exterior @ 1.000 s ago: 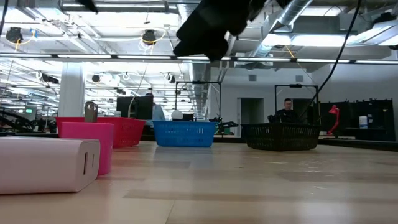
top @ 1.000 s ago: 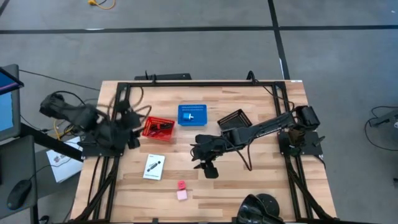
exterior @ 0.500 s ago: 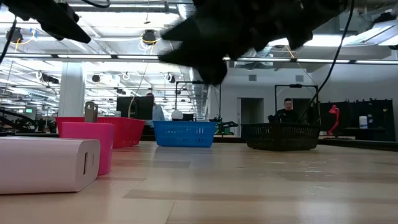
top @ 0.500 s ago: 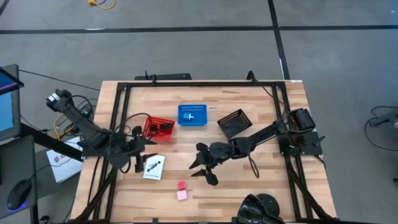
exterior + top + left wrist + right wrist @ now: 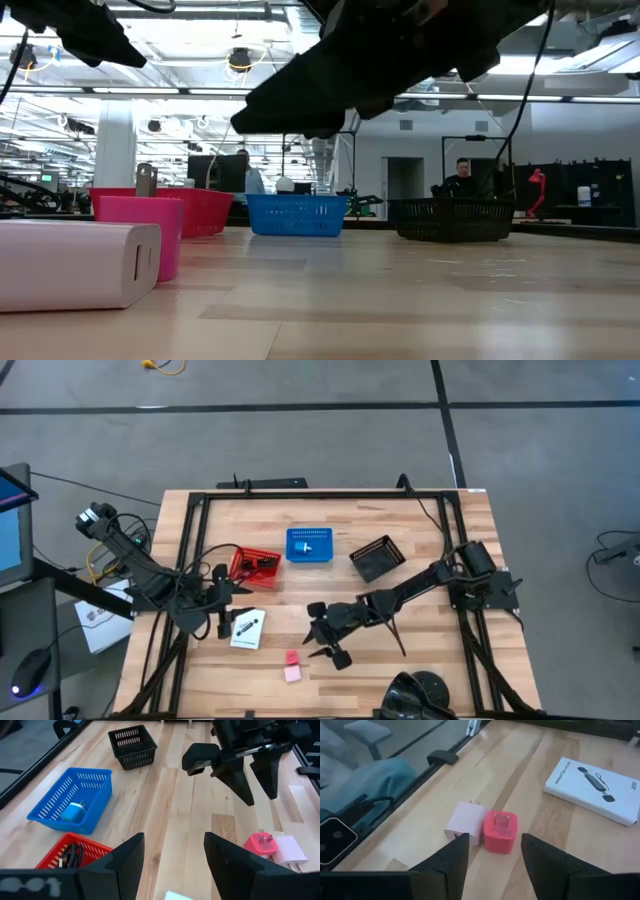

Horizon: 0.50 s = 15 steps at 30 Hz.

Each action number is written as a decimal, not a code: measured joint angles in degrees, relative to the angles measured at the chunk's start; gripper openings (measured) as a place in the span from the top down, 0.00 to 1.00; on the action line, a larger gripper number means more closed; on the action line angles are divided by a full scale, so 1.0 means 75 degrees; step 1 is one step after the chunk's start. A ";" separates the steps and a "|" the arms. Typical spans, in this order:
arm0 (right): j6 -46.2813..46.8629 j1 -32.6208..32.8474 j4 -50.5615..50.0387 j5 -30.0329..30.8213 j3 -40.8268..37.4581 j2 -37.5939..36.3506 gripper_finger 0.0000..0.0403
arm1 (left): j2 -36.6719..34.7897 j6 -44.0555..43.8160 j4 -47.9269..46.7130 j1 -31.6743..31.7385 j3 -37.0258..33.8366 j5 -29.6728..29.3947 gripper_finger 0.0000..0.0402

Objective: Pick and place items into bin
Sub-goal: Put the pink charger adapter into the blue bin

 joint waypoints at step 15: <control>0.0227 -0.0115 0.0776 0.0116 0.0679 0.1218 0.39 | 0.0012 -0.0195 0.0005 0.0000 0.0000 0.0089 0.51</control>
